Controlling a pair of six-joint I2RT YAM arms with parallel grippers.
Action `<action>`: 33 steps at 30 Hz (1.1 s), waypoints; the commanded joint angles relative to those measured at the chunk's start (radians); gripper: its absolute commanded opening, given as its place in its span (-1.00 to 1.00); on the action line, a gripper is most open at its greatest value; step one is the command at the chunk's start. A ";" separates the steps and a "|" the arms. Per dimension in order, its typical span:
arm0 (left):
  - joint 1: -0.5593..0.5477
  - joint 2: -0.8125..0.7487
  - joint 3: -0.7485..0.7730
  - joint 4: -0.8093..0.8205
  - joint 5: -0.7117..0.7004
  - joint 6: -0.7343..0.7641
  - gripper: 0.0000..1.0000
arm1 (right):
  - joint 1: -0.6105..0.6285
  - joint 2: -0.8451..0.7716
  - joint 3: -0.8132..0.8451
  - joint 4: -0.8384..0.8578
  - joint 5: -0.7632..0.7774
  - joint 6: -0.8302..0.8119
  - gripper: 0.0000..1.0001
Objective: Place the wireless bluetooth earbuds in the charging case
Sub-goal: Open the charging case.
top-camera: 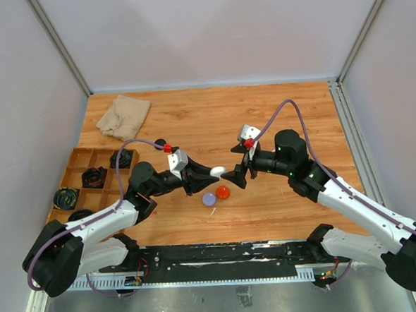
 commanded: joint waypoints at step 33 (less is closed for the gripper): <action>0.001 0.058 0.000 0.055 0.085 -0.012 -0.99 | 0.003 0.016 0.097 -0.103 -0.042 -0.017 0.92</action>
